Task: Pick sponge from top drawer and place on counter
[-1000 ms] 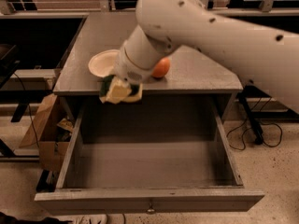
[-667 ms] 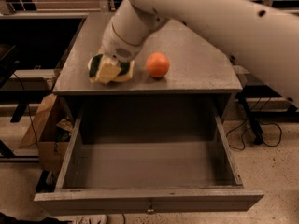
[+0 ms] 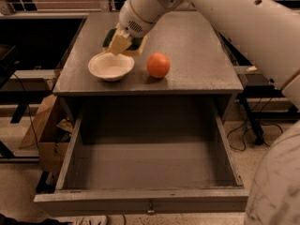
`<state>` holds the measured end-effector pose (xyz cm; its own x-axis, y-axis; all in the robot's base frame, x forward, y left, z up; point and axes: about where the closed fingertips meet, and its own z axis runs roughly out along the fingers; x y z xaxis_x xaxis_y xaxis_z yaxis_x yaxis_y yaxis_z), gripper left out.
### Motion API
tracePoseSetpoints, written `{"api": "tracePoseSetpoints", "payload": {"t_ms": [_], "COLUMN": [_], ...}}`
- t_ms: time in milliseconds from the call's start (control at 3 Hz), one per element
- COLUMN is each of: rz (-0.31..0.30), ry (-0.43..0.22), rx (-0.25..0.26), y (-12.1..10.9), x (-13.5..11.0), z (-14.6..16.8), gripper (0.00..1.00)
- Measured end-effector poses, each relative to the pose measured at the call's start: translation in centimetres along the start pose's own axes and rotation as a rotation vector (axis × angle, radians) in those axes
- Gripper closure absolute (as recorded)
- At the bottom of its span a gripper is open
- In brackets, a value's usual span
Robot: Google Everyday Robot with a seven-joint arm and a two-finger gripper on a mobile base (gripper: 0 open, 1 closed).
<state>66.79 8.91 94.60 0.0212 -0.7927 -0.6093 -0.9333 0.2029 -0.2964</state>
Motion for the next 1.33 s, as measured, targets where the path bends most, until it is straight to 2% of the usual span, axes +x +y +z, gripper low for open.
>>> {"api": "tracePoseSetpoints", "payload": {"t_ms": [333,667,1000,1333], "rz": [0.169,0.322,0.375,0.425], "ry": [-0.069,-0.181,-0.232,-0.242], "rx": [0.123,0.250,0.304,0.322], "y": [-4.6,-9.7,-12.4,-14.2], "x": [2.9,4.7,4.3,4.7], "z": [-0.6,-0.6,0.0,2.0], "gripper": [1.00,1.00,1.00,1.00]}}
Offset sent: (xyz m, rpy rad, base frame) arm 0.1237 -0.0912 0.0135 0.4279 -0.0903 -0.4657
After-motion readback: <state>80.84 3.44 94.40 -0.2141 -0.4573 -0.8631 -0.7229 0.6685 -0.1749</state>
